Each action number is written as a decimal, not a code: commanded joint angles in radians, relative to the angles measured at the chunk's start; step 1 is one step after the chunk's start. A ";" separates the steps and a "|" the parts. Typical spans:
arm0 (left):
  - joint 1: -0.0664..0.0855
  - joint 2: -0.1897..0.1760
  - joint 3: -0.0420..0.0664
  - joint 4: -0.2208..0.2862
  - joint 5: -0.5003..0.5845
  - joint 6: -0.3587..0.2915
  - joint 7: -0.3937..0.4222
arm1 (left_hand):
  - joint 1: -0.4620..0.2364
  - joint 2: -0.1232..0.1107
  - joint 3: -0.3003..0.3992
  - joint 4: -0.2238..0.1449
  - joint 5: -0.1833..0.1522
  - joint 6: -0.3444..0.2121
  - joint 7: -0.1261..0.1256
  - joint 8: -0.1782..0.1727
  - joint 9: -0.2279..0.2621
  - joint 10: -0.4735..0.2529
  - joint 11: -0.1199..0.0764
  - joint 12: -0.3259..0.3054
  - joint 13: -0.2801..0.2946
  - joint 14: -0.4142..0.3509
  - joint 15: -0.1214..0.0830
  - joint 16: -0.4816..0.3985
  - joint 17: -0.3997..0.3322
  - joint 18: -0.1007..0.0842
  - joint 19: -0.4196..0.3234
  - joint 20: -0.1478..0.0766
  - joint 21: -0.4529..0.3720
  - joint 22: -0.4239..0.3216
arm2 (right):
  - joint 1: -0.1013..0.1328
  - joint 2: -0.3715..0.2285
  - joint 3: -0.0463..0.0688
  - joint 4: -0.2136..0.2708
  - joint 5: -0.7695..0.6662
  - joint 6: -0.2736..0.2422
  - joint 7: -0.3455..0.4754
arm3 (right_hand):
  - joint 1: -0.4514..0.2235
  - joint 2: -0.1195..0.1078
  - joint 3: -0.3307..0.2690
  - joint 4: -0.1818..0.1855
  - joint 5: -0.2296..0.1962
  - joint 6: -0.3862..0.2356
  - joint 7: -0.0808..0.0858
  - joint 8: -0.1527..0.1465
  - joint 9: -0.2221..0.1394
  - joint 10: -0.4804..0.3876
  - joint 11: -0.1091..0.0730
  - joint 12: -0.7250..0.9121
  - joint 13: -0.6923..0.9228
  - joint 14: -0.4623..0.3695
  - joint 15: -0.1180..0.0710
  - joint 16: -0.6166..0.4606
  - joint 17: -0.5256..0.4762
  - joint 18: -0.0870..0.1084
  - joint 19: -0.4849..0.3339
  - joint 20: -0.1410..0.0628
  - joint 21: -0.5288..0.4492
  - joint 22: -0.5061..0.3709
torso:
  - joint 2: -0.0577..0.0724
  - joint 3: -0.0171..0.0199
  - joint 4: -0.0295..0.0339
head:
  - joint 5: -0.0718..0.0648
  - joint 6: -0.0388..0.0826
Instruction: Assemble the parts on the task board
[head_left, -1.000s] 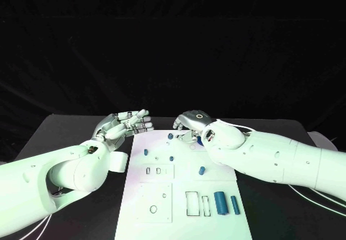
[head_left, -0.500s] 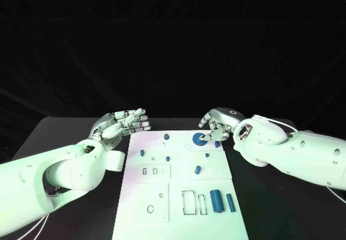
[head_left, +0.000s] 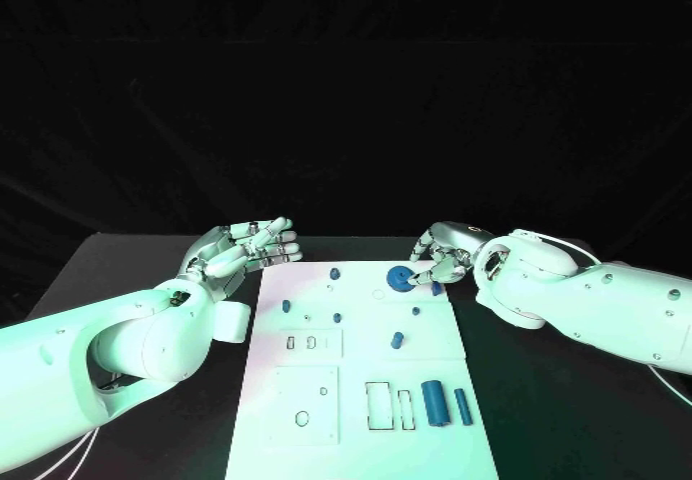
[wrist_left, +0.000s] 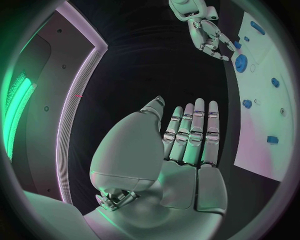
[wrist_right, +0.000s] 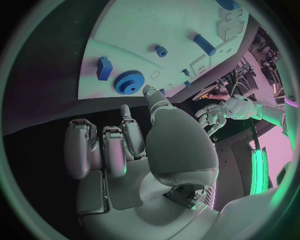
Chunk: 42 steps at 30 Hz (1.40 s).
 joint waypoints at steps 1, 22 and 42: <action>0.001 0.001 0.001 0.001 0.001 0.023 0.004 | 0.000 0.002 -0.004 0.001 0.002 0.000 0.008 -0.007 -0.001 0.001 0.004 -0.004 -0.001 0.003 0.007 -0.006 0.001 0.004 0.005 -0.001 -0.002 -0.001 | -0.002 0.013 0.000 -0.018 0.021 0.029 -0.010 | 0.006 0.004 -0.005 0.002 -0.006 -0.007 0.000 0.004 0.001 0.007 -0.001 0.005 0.034 0.088 0.004 0.005 0.186 -0.018 0.005 -0.001 0.006 0.054 | 0.002 0.0010 0.0016 | 0.001 -0.001; 0.001 0.000 0.001 0.003 0.001 0.028 -0.001 | 0.001 0.002 -0.006 -0.001 0.002 -0.001 0.008 -0.009 -0.001 0.000 0.005 -0.007 -0.001 0.002 0.007 -0.009 0.001 0.005 0.005 -0.001 -0.003 -0.002 | -0.017 0.092 -0.004 -0.103 -0.013 0.014 0.001 | 0.011 0.008 -0.011 0.007 -0.007 -0.017 0.002 0.009 0.004 0.008 0.002 0.013 0.042 0.090 0.006 0.008 0.194 -0.018 0.006 0.001 0.006 0.057 | 0.003 0.0018 0.0015 | 0.007 -0.007; 0.001 -0.001 0.001 -0.001 0.001 0.032 -0.002 | -0.003 0.002 -0.010 0.002 0.001 -0.003 0.010 -0.012 -0.001 -0.003 0.006 -0.011 -0.001 0.003 0.008 -0.012 0.002 0.005 0.006 -0.001 -0.004 -0.003 | -0.026 0.107 -0.005 -0.122 -0.056 0.048 -0.005 | 0.036 0.024 -0.007 0.009 0.005 -0.008 0.000 0.031 0.013 0.018 0.000 0.034 0.064 0.091 0.006 0.011 0.202 -0.019 0.008 0.002 0.008 0.063 | 0.004 0.0027 0.0019 | 0.007 -0.015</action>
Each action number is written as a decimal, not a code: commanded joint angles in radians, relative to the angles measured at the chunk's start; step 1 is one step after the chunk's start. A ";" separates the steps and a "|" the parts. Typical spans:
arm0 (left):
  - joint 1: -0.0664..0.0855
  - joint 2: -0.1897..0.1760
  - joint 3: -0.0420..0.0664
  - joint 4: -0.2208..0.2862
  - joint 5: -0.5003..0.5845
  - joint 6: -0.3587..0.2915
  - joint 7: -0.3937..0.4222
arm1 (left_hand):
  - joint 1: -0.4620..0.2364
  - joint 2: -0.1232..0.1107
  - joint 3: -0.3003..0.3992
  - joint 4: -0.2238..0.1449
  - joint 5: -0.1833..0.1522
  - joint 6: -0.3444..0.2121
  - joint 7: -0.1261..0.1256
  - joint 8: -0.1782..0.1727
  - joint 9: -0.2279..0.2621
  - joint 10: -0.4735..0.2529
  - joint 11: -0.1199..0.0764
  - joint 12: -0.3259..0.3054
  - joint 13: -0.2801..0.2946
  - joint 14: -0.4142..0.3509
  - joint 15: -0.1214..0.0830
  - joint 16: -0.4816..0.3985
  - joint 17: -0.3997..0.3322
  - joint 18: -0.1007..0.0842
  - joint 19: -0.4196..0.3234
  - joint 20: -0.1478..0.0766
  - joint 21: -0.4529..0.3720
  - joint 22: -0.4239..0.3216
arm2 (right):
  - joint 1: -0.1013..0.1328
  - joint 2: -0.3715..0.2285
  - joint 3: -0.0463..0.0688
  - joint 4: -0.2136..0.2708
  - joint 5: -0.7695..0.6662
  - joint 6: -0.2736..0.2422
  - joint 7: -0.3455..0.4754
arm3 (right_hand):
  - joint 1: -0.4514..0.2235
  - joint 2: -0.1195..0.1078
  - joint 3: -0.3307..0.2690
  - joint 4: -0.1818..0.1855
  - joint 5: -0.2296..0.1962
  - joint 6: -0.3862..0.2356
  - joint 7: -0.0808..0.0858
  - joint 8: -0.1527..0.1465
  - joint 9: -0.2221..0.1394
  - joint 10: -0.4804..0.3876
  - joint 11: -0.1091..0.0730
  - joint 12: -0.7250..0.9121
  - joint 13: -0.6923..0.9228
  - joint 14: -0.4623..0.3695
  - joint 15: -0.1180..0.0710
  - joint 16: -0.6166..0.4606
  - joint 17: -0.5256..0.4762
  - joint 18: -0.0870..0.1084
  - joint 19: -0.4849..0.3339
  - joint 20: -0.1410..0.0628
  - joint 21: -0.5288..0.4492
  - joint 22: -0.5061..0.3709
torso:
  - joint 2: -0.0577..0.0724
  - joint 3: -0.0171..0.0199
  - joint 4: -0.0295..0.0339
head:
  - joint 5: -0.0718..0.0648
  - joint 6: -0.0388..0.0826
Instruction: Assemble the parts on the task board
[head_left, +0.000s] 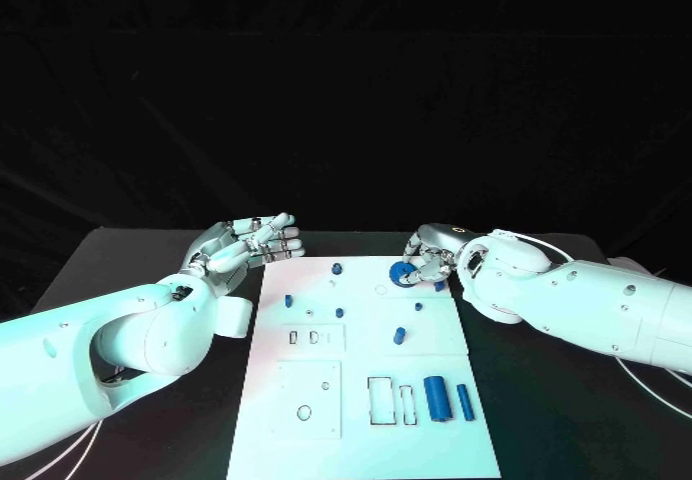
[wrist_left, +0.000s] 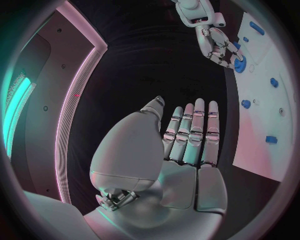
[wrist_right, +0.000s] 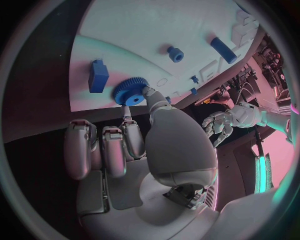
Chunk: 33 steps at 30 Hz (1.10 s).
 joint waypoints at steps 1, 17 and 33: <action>0.001 0.001 0.001 0.000 0.001 0.022 0.003 | -0.003 0.002 -0.007 -0.001 0.001 0.001 0.006 -0.004 -0.001 -0.003 0.006 -0.004 -0.001 -0.001 0.004 -0.004 0.001 0.005 0.006 -0.001 -0.004 -0.001 | -0.002 0.001 -0.001 -0.003 -0.024 0.032 -0.004 | 0.015 0.002 0.003 -0.001 0.003 0.002 -0.003 0.005 0.002 0.009 -0.002 0.007 0.066 0.091 0.006 0.004 0.202 -0.019 0.008 0.002 0.003 0.064 | 0.000 0.0004 0.0008 | -0.001 -0.003; 0.001 0.001 0.001 -0.003 0.001 0.022 0.001 | -0.004 0.002 -0.008 -0.001 0.001 0.000 0.006 -0.005 -0.001 -0.003 0.007 -0.005 -0.001 0.000 0.004 -0.005 0.001 0.005 0.006 -0.001 -0.004 -0.002 | -0.008 0.005 -0.003 -0.008 -0.042 0.044 -0.004 | 0.078 0.039 0.068 -0.025 -0.058 0.041 -0.015 0.025 0.007 0.016 -0.013 0.020 0.080 0.092 -0.002 0.005 0.206 -0.021 0.014 -0.004 0.008 0.076 | 0.000 0.0004 -0.0001 | -0.001 -0.010; 0.001 0.002 0.001 -0.005 0.001 0.021 -0.001 | -0.005 0.004 -0.009 0.000 0.001 0.000 0.007 -0.006 -0.001 -0.004 0.007 -0.006 -0.001 0.000 0.005 -0.006 0.001 0.005 0.006 -0.001 -0.004 -0.002 | -0.010 -0.007 -0.001 0.060 -0.170 -0.149 0.014 | 0.083 0.039 0.143 -0.037 -0.095 0.103 -0.037 0.028 0.014 0.054 -0.032 0.061 0.124 0.094 -0.019 0.009 0.217 -0.030 0.039 -0.019 0.035 0.116 | -0.001 -0.0003 0.0006 | 0.000 0.002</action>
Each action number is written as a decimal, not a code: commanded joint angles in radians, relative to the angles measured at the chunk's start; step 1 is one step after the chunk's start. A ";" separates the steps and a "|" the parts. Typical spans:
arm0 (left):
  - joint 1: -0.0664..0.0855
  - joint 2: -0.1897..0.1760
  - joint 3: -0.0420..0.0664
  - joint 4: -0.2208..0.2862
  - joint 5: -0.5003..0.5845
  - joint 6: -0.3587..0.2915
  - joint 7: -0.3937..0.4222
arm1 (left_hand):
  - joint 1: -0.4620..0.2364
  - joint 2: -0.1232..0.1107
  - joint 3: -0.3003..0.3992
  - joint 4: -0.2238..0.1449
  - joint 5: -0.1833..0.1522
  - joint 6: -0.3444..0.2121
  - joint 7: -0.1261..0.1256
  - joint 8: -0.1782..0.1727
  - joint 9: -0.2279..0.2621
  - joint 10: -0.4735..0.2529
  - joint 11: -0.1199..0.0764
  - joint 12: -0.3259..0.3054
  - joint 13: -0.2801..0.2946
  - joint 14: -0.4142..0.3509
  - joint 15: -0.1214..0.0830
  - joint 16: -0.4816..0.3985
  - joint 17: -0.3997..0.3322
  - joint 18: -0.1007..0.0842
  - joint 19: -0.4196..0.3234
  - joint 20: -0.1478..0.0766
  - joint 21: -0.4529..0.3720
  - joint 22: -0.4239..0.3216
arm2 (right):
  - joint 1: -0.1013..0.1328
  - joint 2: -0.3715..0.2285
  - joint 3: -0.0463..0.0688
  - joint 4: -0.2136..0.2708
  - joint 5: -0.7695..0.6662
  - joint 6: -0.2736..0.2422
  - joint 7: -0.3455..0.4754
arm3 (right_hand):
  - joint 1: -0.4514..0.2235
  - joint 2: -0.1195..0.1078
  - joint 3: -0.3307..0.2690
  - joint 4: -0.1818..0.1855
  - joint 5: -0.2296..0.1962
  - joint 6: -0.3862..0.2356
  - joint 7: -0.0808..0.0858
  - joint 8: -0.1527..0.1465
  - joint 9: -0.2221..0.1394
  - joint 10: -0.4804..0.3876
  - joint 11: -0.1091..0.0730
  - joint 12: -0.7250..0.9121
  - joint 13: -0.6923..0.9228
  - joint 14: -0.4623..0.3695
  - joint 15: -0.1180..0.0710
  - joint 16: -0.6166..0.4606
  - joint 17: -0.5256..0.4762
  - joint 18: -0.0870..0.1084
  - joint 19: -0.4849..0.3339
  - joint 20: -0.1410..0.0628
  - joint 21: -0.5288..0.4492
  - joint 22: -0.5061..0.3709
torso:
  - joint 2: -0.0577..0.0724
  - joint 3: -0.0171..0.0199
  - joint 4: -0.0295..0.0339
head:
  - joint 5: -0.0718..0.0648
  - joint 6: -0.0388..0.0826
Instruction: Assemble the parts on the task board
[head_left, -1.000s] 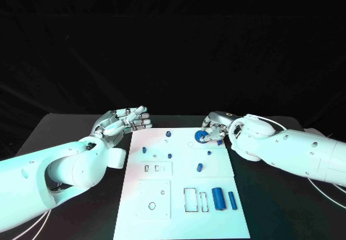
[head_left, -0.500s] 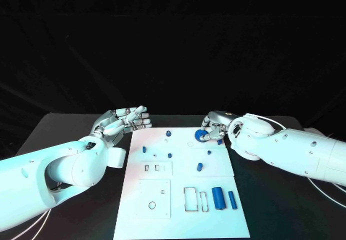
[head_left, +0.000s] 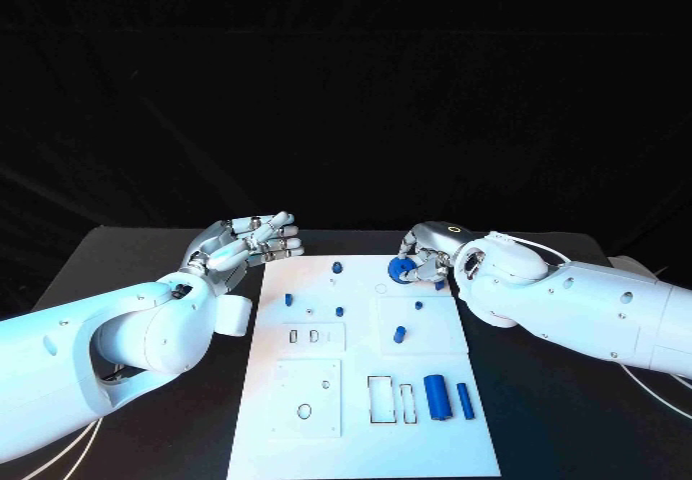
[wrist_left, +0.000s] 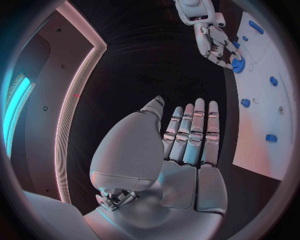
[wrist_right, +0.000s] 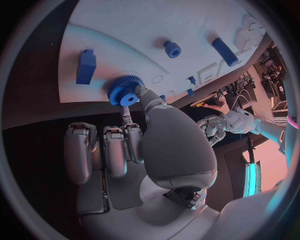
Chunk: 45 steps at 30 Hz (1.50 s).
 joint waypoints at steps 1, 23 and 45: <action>0.001 0.002 0.001 0.000 0.001 0.019 0.004 | -0.005 0.004 -0.004 0.000 0.001 0.000 0.007 -0.006 -0.001 0.000 0.004 -0.006 -0.001 0.000 0.005 -0.006 0.001 0.005 0.006 -0.001 -0.004 -0.001 | 0.000 -0.008 0.002 0.038 -0.089 -0.084 -0.002 | -0.010 0.001 0.012 0.000 0.008 0.049 -0.040 0.004 0.012 0.008 0.000 0.006 0.125 0.097 -0.008 0.005 0.217 -0.015 0.012 0.000 0.000 0.115 | 0.000 -0.0005 0.0010 | 0.000 0.004; 0.001 0.011 0.001 -0.007 0.001 0.018 0.003 | -0.005 0.006 -0.004 0.000 0.002 0.000 0.007 -0.007 -0.001 0.000 0.004 -0.007 -0.001 0.000 0.005 -0.007 0.001 0.005 0.007 -0.001 -0.005 -0.001 | -0.001 0.155 -0.003 0.057 -0.185 -0.104 -0.026 | -0.014 -0.004 0.028 0.000 0.018 0.054 -0.041 -0.001 0.012 0.011 -0.001 0.009 0.128 0.099 -0.010 0.007 0.222 -0.016 0.016 -0.002 0.004 0.122 | 0.004 -0.0008 0.0032 | 0.006 0.009; 0.001 0.010 0.001 -0.004 0.001 0.016 0.003 | -0.004 0.006 -0.004 0.000 0.002 0.000 0.007 -0.008 -0.001 0.000 0.004 -0.008 -0.001 0.000 0.005 -0.008 0.001 0.005 0.007 -0.001 -0.005 -0.002 | -0.040 0.236 -0.012 -0.025 -0.180 -0.054 -0.011 | -0.030 -0.014 0.037 0.005 0.020 0.050 -0.038 -0.010 0.011 0.010 0.001 0.009 0.129 0.099 -0.009 0.007 0.223 -0.016 0.014 -0.003 0.001 0.119 | 0.002 0.0003 0.0011 | 0.013 0.000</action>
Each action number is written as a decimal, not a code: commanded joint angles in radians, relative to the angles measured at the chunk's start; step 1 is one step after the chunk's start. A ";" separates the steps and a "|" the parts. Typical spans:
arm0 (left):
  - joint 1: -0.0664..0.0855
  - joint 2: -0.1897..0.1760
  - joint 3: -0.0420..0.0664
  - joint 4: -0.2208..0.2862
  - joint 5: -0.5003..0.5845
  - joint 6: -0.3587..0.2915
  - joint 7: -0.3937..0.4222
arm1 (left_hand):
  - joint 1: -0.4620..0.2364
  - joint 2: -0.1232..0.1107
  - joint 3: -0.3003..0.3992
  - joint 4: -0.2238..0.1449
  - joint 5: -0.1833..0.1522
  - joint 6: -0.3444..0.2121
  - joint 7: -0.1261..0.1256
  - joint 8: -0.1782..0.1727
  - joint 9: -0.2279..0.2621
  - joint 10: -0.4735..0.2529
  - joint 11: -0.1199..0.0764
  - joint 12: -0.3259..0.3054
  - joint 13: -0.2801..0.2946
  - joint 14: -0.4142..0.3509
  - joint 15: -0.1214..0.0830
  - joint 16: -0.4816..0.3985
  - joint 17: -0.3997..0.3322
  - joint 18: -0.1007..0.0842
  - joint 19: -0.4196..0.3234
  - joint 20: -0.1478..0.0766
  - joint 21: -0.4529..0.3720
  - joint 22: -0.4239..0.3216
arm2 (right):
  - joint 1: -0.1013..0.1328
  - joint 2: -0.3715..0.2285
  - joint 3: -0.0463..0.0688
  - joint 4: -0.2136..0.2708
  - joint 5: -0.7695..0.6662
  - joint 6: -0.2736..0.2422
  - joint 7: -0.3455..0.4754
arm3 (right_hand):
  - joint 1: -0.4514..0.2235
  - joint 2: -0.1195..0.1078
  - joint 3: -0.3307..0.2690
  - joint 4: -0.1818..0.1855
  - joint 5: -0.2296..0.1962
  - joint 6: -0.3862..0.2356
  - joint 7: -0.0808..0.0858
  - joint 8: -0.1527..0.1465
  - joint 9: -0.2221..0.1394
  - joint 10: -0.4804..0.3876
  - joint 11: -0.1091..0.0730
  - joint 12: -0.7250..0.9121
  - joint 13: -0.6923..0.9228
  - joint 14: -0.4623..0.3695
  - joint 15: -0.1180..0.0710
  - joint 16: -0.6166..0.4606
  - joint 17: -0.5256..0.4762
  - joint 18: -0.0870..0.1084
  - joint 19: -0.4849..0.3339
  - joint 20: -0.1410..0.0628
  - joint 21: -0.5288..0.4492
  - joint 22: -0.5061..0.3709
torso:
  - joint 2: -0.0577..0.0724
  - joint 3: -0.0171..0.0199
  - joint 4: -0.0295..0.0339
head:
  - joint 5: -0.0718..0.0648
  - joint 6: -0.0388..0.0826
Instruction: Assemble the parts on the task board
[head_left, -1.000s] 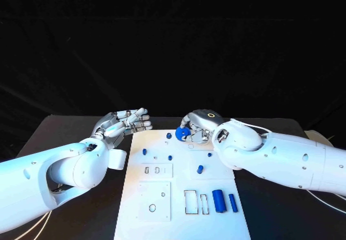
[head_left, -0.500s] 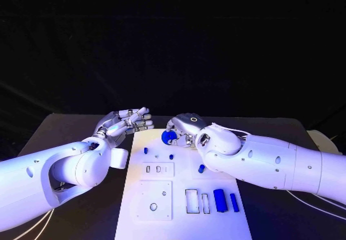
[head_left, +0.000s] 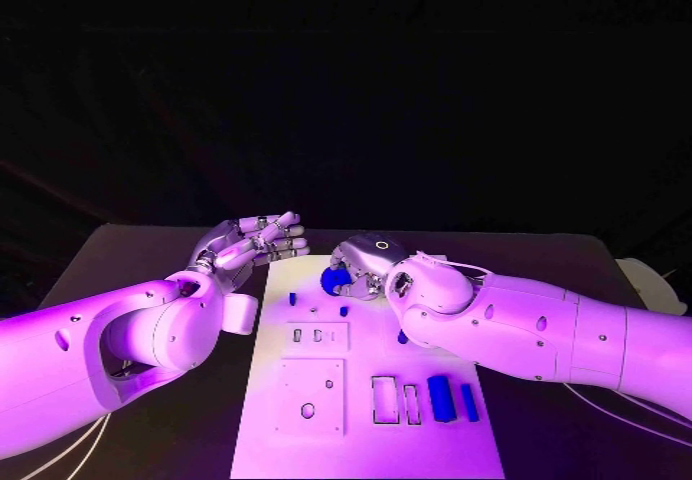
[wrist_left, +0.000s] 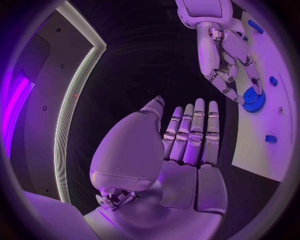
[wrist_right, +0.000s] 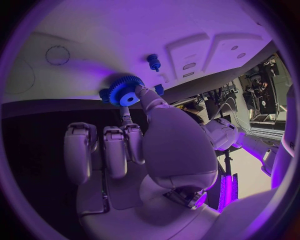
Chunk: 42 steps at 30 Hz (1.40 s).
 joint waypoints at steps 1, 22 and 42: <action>0.001 0.000 0.001 0.003 0.001 0.015 0.005 | -0.004 0.006 -0.004 -0.001 0.002 0.000 0.007 -0.004 -0.001 0.000 0.004 -0.004 -0.001 0.000 0.005 -0.005 0.002 0.005 0.007 -0.001 -0.005 -0.002 | -0.004 0.002 -0.001 -0.005 -0.013 0.026 0.006 | -0.014 -0.001 0.007 0.000 0.003 0.045 -0.041 0.000 0.011 0.003 0.001 0.005 0.128 0.095 -0.005 0.003 0.222 -0.016 0.014 -0.003 0.001 0.120 | -0.001 -0.0002 -0.0010 | 0.000 0.000; 0.001 -0.002 0.001 0.003 0.001 0.010 0.003 | -0.003 0.006 -0.005 -0.001 0.002 -0.001 0.007 -0.005 -0.001 0.000 0.004 -0.005 -0.001 0.000 0.005 -0.006 0.002 0.005 0.007 -0.001 -0.005 -0.002 | -0.006 0.013 -0.002 -0.029 0.002 0.028 0.005 | -0.116 -0.042 -0.083 0.092 -0.062 -0.093 0.014 -0.122 -0.032 -0.031 0.052 -0.020 0.099 0.096 0.039 0.005 0.228 -0.012 0.005 0.037 -0.013 0.112 | -0.001 -0.0009 0.0001 | -0.001 -0.001; 0.002 -0.003 0.001 0.003 0.001 -0.004 0.008 | 0.001 0.008 -0.006 -0.005 0.002 -0.005 0.010 -0.010 -0.002 -0.006 0.006 -0.012 -0.002 0.000 0.007 -0.010 0.002 0.005 0.007 0.000 -0.007 -0.004 | -0.006 0.009 -0.004 -0.040 0.052 0.122 -0.013 | -0.170 0.009 -0.126 0.190 -0.003 -0.047 0.010 -0.128 -0.043 -0.017 0.049 -0.002 0.116 0.100 0.037 0.011 0.245 -0.017 0.018 0.037 0.000 0.133 | -0.001 -0.0004 -0.0008 | 0.001 -0.005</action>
